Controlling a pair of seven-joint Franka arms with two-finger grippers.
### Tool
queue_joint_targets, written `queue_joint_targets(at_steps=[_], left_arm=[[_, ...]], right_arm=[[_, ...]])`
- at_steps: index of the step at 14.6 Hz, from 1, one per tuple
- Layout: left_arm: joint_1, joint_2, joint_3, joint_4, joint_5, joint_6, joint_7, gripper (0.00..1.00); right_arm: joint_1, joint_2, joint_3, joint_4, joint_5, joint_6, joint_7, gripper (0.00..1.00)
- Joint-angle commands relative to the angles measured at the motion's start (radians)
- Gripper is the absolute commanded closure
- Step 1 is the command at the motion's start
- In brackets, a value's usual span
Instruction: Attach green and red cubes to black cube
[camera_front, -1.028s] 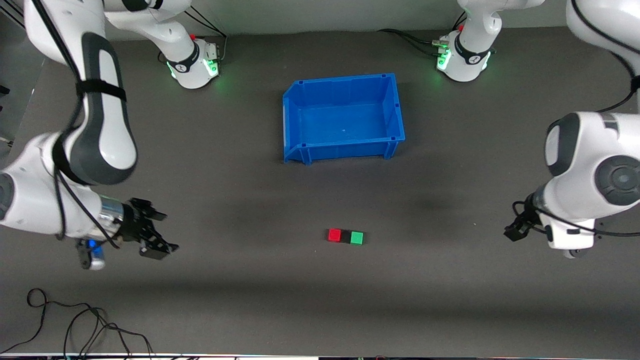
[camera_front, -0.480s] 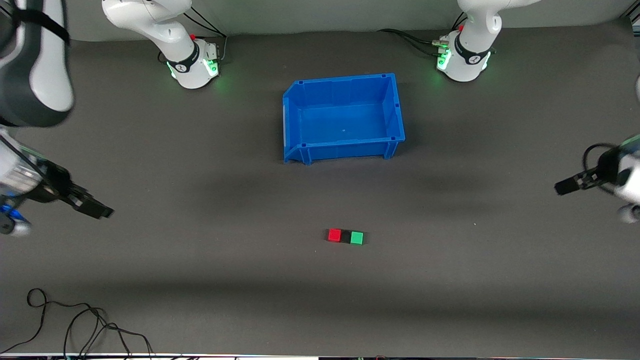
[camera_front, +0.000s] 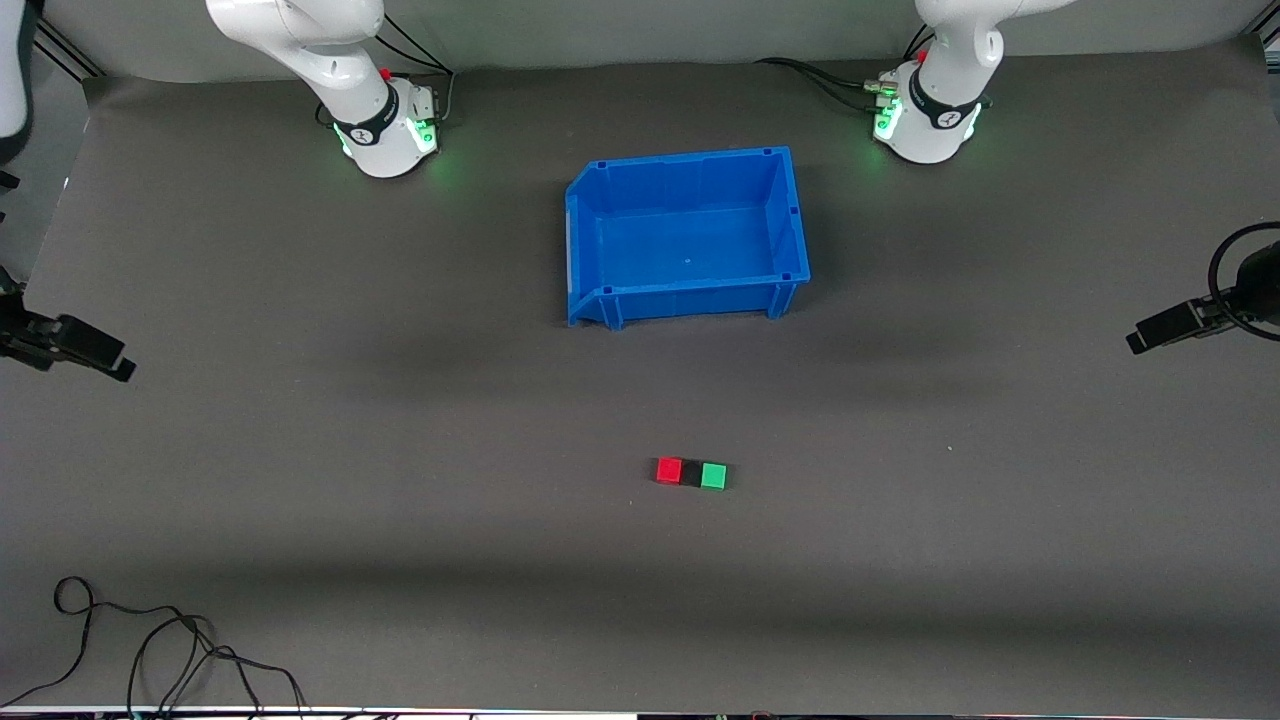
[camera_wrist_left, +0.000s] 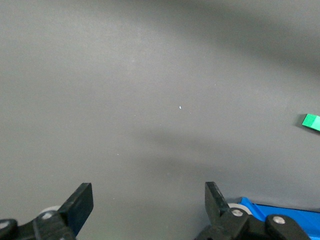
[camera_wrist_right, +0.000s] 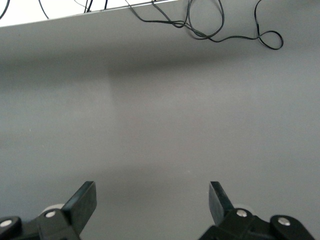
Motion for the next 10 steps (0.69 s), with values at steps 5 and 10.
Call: queue_joint_targets(at_steps=[5,10], left_arm=[[0.007,-0.079,-0.005,-0.083,0.097,0.000,0.170,0.00],[-0.071,-0.054,0.012,-0.071,0.071,0.006,0.170,0.00]], right_arm=[[-0.053,-0.079,0.086,-0.043,-0.020,-0.041,-0.146,0.00],[-0.049,-0.081,0.081,-0.038,-0.010,-0.053,-0.158,0.00]])
